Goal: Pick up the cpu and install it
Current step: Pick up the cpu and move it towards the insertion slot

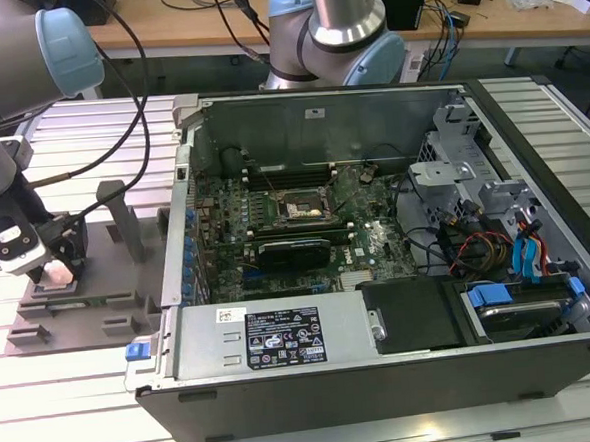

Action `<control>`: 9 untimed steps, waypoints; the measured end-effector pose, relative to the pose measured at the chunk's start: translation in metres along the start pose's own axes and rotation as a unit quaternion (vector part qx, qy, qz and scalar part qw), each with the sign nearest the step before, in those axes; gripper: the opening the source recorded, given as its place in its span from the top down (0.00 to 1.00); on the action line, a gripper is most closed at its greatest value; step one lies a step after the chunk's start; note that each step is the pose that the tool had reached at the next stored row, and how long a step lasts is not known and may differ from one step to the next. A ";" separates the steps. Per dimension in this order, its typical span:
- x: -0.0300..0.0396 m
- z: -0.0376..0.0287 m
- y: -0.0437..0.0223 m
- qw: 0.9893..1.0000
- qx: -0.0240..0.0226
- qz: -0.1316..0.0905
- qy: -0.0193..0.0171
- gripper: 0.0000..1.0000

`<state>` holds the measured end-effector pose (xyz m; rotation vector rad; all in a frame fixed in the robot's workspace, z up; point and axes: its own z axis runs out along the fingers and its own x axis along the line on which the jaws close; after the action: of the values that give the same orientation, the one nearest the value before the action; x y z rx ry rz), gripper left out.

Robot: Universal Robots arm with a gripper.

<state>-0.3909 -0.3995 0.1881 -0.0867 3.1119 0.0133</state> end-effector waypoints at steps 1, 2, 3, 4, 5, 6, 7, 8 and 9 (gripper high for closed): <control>0.0000 0.0000 0.0000 1.000 0.000 0.000 0.000 0.45; 0.0000 0.0000 0.0000 1.000 0.000 0.000 0.000 0.45; 0.0000 0.0001 0.0000 1.000 0.000 0.000 0.000 0.45; 0.0000 0.0001 0.0000 1.000 0.000 0.000 0.000 0.45; 0.0000 0.0001 0.0000 1.000 0.000 0.000 0.000 0.45; 0.0000 0.0001 0.0000 1.000 0.000 0.000 0.000 0.45; 0.0000 0.0001 0.0000 1.000 0.000 0.000 0.000 0.45; 0.0000 0.0001 0.0000 1.000 0.000 0.000 0.000 0.45; 0.0000 0.0001 0.0000 1.000 0.000 0.000 0.000 0.45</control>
<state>-0.3909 -0.3995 0.1880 -0.0870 3.1118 0.0133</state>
